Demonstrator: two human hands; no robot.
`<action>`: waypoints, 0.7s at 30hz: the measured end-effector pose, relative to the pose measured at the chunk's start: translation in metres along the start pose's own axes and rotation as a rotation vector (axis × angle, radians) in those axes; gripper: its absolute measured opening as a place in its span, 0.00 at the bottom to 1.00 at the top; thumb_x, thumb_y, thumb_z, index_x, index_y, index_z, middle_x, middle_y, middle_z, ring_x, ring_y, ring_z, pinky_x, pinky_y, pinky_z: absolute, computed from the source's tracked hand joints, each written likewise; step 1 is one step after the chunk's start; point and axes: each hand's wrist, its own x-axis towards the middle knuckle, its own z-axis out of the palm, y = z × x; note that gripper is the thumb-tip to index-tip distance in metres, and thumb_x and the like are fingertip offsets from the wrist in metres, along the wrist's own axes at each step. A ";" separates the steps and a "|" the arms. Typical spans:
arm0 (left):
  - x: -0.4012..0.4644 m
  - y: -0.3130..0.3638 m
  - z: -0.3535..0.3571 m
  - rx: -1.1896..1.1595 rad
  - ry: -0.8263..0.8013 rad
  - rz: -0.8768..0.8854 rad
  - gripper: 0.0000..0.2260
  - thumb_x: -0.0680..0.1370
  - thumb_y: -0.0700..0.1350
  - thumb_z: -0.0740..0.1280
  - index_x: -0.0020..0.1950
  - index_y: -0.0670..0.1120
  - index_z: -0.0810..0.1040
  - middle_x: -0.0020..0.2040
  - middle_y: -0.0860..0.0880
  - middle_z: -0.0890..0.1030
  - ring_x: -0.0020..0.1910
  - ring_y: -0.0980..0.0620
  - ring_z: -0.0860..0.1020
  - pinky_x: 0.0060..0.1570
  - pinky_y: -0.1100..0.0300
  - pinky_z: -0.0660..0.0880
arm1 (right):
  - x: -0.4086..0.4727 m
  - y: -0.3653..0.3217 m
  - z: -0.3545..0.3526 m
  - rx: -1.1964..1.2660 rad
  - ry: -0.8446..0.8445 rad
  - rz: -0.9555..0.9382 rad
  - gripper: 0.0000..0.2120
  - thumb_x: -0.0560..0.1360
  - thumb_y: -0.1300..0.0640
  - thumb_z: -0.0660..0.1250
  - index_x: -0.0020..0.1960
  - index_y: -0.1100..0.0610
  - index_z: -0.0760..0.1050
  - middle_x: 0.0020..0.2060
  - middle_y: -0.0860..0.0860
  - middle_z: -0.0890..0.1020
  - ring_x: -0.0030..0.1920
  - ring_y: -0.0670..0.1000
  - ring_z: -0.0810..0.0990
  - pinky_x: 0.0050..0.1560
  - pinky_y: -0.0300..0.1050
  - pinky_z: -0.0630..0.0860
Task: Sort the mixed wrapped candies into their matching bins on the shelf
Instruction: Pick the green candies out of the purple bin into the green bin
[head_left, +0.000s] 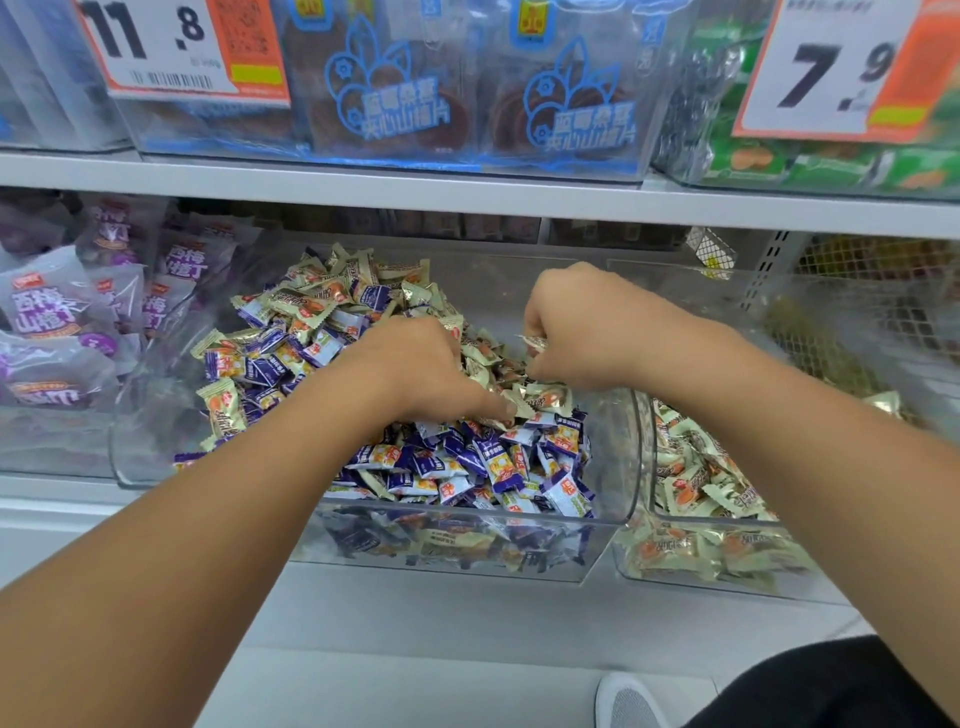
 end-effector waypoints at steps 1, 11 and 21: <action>-0.001 0.001 -0.002 0.017 -0.059 -0.005 0.27 0.65 0.71 0.71 0.40 0.47 0.75 0.38 0.48 0.78 0.38 0.50 0.75 0.39 0.58 0.72 | -0.001 -0.001 0.000 -0.029 0.004 0.000 0.18 0.70 0.60 0.71 0.32 0.55 0.62 0.30 0.53 0.68 0.29 0.56 0.69 0.27 0.43 0.63; -0.003 -0.033 -0.015 -0.430 -0.142 -0.031 0.32 0.69 0.59 0.77 0.68 0.46 0.74 0.54 0.48 0.83 0.47 0.53 0.81 0.46 0.61 0.73 | -0.002 -0.015 0.001 -0.347 -0.248 -0.004 0.14 0.74 0.57 0.72 0.36 0.56 0.68 0.35 0.51 0.76 0.32 0.52 0.73 0.30 0.43 0.66; -0.003 -0.039 -0.012 -0.705 0.150 0.038 0.08 0.76 0.47 0.73 0.50 0.50 0.76 0.32 0.55 0.81 0.24 0.56 0.75 0.21 0.68 0.67 | 0.012 -0.002 0.004 -0.074 -0.213 0.017 0.14 0.71 0.61 0.67 0.56 0.61 0.78 0.49 0.58 0.82 0.50 0.60 0.83 0.49 0.54 0.83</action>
